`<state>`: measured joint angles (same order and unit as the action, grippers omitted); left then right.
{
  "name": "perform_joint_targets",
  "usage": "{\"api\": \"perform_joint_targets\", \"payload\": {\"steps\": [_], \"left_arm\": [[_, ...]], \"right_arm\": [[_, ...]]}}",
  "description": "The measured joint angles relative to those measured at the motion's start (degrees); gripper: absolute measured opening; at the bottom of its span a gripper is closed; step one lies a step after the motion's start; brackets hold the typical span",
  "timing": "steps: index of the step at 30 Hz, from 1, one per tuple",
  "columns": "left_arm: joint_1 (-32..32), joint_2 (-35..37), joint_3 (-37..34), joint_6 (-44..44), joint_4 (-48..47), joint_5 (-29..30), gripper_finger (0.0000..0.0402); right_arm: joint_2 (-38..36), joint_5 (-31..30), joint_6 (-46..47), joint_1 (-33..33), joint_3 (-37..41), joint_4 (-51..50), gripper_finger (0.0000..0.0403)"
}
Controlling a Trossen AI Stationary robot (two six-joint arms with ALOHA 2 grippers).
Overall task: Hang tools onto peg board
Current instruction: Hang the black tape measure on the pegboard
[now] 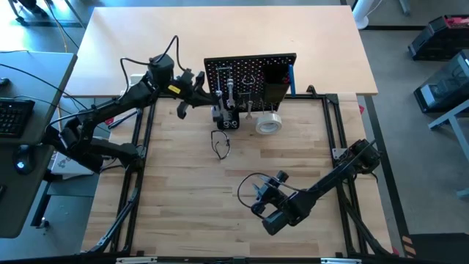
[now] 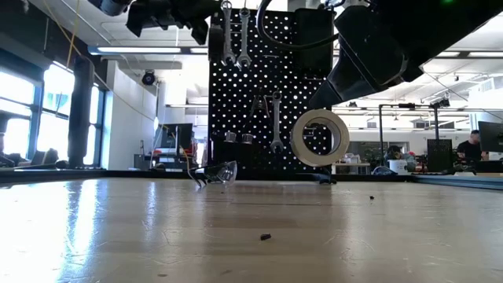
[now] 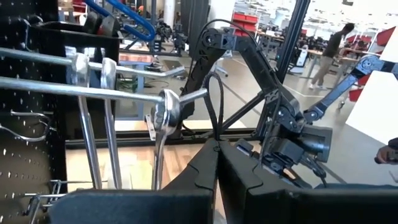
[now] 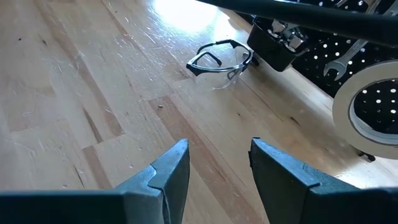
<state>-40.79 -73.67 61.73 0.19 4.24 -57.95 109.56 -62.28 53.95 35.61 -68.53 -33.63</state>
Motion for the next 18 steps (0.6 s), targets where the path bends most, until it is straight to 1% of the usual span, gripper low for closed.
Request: {"api": "perform_joint_targets", "payload": {"steps": [10, 18], "left_arm": [[-0.08, -0.27, -0.02, -3.30, 3.09, -0.02, 0.0000], [-0.18, -3.08, -0.02, -5.53, 3.70, 0.23, 0.0000]], "right_arm": [[0.00, -0.04, 0.00, -0.02, 0.00, 0.00, 0.0163], [0.00, -0.07, 0.00, -0.02, 0.00, 0.26, 0.0163]]}}
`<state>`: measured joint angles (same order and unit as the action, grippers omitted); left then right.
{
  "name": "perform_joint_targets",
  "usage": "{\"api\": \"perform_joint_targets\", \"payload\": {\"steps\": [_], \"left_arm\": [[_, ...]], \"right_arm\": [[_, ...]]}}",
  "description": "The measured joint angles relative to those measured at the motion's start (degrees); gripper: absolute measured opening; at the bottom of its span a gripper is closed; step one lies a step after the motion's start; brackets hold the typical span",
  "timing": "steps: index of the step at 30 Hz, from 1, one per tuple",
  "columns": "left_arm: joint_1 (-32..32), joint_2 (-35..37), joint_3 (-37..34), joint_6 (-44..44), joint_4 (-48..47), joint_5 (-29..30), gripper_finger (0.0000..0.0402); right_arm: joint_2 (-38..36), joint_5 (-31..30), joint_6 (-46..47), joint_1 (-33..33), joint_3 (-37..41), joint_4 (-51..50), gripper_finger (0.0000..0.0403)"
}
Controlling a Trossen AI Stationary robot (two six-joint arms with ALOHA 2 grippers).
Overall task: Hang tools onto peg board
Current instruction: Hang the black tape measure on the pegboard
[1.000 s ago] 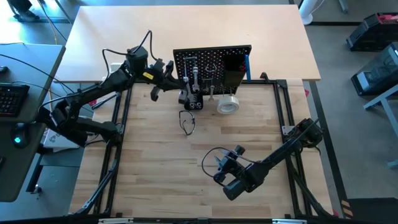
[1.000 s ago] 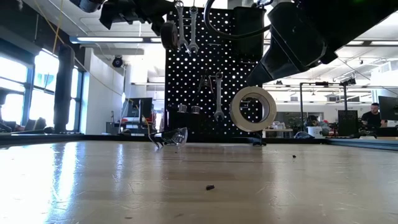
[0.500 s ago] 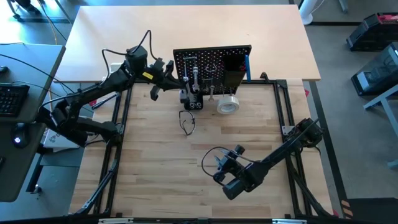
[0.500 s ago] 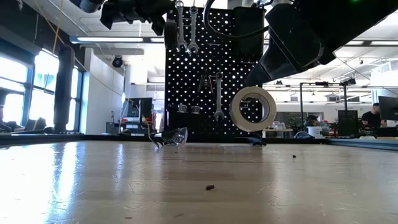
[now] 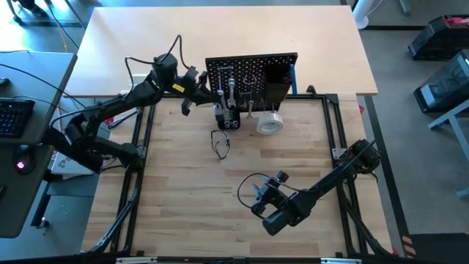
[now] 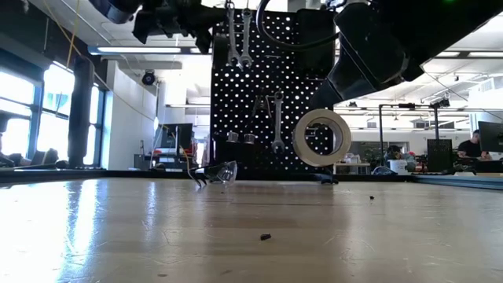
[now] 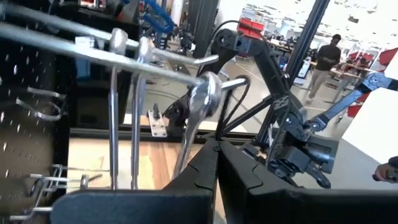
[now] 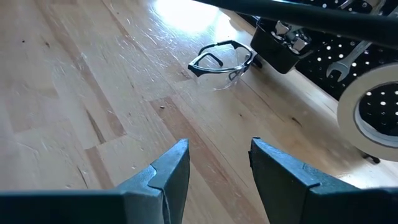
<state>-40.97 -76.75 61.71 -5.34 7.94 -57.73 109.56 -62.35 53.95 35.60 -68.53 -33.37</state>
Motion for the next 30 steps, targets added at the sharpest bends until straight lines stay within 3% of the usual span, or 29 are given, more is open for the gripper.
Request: {"api": "perform_joint_targets", "payload": {"steps": [11, 30], "left_arm": [[-0.18, -1.29, -0.02, -4.26, 7.42, -0.45, 0.0000], [-0.61, -1.25, -0.02, -9.48, 7.86, 1.86, 0.0000]], "right_arm": [[0.00, 0.35, -0.21, 0.02, 0.00, 0.15, 0.0163], [0.00, -0.04, -0.37, 0.02, 0.00, -0.05, 0.0163]]}}
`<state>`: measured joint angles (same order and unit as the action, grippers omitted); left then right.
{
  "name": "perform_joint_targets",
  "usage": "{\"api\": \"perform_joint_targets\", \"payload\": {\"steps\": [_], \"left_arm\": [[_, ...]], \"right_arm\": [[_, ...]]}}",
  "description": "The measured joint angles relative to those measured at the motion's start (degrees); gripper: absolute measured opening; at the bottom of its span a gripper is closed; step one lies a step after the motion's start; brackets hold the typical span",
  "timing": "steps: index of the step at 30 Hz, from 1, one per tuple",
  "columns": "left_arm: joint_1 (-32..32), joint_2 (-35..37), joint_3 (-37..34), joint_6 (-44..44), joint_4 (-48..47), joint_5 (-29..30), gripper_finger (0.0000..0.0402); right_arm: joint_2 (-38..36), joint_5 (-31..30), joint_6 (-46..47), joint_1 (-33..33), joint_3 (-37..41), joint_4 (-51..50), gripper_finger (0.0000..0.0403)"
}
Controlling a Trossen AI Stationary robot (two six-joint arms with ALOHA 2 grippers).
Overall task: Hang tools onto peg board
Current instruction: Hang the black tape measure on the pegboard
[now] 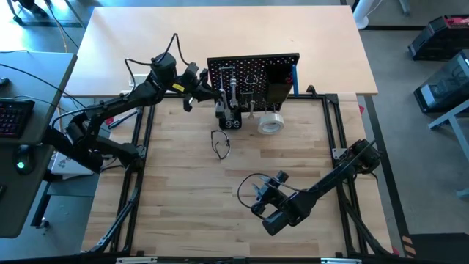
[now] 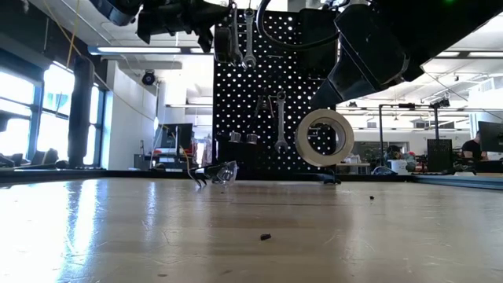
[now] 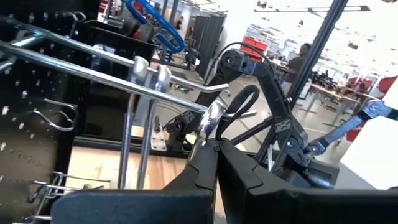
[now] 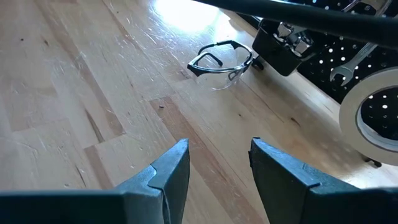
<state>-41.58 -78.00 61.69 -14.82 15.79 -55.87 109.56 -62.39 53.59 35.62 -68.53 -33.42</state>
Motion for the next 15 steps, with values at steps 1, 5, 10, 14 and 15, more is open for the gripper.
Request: {"api": "perform_joint_targets", "payload": {"steps": [1, 5, 10, 14, 15], "left_arm": [[0.00, 0.00, 0.00, -0.08, 0.00, 0.39, 0.0000], [-0.02, 0.00, 0.00, -0.65, -0.04, 1.43, 0.0000], [-0.02, 0.00, 0.00, -1.58, -0.13, 2.53, 0.0000], [0.00, 0.00, 0.00, -1.60, -0.60, 2.53, 0.0000], [0.00, 0.00, 0.00, -1.60, -0.90, 2.55, 0.0001]], "right_arm": [[0.00, 0.00, 0.16, 0.00, 0.00, -0.01, 0.0163], [0.00, 0.00, 0.37, 0.00, 0.00, 0.01, 0.0163], [0.00, 0.00, 0.37, 0.00, 0.00, 0.01, 0.0163], [0.00, 0.00, 0.17, 0.00, 0.00, 0.01, 0.0163], [0.00, 0.00, 0.17, 0.00, 0.00, 0.01, 0.0163]]}}
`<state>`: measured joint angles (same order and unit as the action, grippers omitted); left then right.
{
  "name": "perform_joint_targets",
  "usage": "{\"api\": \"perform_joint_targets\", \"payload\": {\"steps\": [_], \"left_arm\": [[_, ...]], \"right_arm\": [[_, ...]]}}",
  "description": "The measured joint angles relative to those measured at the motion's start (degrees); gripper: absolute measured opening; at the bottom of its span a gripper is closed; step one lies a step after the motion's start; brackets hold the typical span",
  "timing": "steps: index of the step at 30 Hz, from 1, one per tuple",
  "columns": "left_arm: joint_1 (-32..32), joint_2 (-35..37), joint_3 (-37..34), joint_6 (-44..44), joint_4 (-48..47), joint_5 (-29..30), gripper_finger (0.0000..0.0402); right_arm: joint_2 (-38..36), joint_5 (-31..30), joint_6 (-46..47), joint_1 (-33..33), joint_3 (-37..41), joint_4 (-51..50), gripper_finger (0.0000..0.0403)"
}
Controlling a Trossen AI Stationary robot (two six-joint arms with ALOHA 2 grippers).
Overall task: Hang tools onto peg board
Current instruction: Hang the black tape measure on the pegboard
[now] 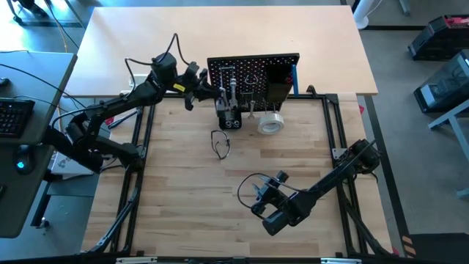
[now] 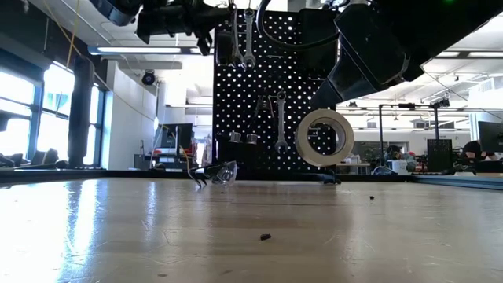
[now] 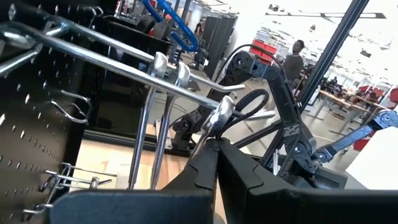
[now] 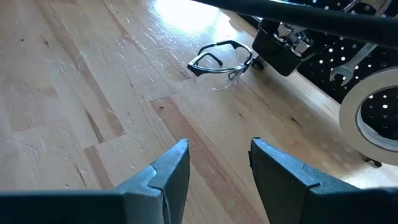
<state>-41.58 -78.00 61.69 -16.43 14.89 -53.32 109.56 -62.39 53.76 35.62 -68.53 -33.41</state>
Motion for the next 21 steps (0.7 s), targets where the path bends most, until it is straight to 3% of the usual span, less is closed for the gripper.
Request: {"api": "perform_joint_targets", "payload": {"steps": [21], "left_arm": [[0.07, 0.04, 0.00, 0.02, -3.01, 2.19, 0.0111]], "right_arm": [[0.00, -0.02, -0.02, 0.00, 0.00, 0.02, 0.0163]]}}
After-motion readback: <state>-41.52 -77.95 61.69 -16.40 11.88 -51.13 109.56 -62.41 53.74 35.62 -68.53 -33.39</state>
